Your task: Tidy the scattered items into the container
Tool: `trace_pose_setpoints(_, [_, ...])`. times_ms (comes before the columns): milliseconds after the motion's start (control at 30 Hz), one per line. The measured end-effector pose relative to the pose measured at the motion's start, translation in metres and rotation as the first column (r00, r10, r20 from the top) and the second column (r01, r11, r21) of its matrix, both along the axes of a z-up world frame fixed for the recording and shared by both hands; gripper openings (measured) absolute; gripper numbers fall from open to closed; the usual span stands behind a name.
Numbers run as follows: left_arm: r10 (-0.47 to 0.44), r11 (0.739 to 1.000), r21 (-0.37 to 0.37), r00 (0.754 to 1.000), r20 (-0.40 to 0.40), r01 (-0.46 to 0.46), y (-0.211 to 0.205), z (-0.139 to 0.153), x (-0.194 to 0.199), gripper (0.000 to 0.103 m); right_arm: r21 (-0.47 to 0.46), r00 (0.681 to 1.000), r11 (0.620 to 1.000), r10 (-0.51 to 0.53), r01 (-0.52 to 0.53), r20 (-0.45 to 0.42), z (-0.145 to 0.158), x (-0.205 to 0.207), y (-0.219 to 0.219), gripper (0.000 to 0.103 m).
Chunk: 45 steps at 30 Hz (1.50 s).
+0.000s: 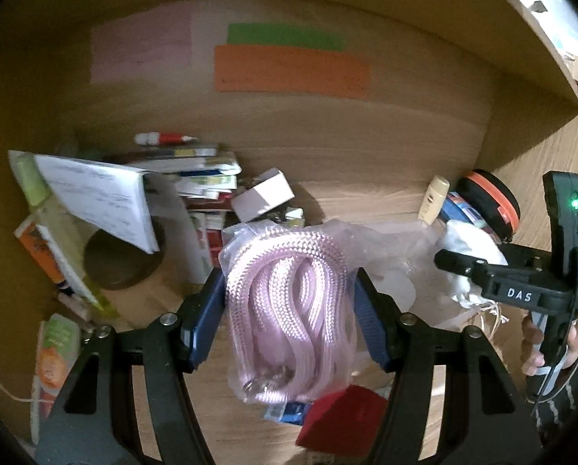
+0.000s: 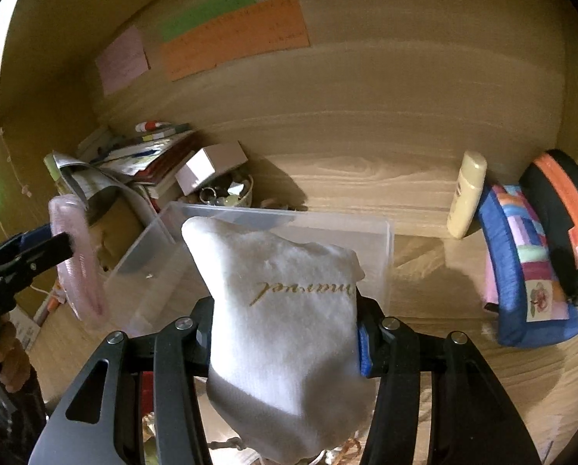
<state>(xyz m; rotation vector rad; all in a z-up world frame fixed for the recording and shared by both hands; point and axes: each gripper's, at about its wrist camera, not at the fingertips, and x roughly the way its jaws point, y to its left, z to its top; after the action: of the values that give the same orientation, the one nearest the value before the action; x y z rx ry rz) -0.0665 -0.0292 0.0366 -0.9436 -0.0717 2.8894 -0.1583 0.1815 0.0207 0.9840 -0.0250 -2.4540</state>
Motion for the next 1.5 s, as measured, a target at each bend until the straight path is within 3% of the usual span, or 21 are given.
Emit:
trace_pose_setpoints(167, [-0.049, 0.999, -0.022, 0.999, 0.017, 0.049, 0.018, -0.011, -0.016, 0.063, -0.004, 1.0, 1.0, 0.024, -0.024, 0.007, -0.005, -0.002, -0.001, 0.047])
trace_pose_setpoints(367, [-0.045, 0.999, -0.015, 0.995, 0.091, 0.046, 0.02, -0.033, -0.035, 0.06, 0.027, 0.998, 0.998, 0.048, -0.05, 0.048, -0.023, -0.004, -0.008, 0.047])
trace_pose_setpoints(633, [-0.057, 0.998, -0.037, 0.996, 0.068, 0.06, 0.024, -0.028, -0.024, 0.061, 0.031, 0.995, 0.998, 0.057, -0.06, 0.087, -0.031, -0.009, -0.01, 0.05])
trace_pose_setpoints(900, [-0.043, 0.998, -0.047, 0.997, 0.069, 0.047, 0.019, -0.027, -0.011, 0.076, 0.058, 0.991, 0.996, 0.067, -0.074, 0.118, -0.035, -0.009, -0.017, 0.053])
trace_pose_setpoints(1167, [-0.028, 0.998, -0.058, 0.998, 0.063, 0.032, 0.011, -0.02, 0.02, 0.086, 0.073, 0.991, 0.993, 0.08, -0.088, 0.112, -0.03, -0.004, -0.023, 0.067])
trace_pose_setpoints(1267, [-0.025, 0.997, -0.076, 0.997, 0.068, 0.03, 0.009, -0.019, 0.035, 0.095, 0.08, 0.991, 0.993, 0.078, -0.087, 0.108, -0.027, 0.0, -0.024, 0.069])
trace_pose_setpoints(1500, [-0.03, 0.995, -0.09, 0.995, 0.093, 0.038, 0.006, -0.023, 0.073, 0.096, 0.083, 0.993, 0.994, 0.067, -0.075, 0.101, -0.025, 0.009, -0.022, 0.069])
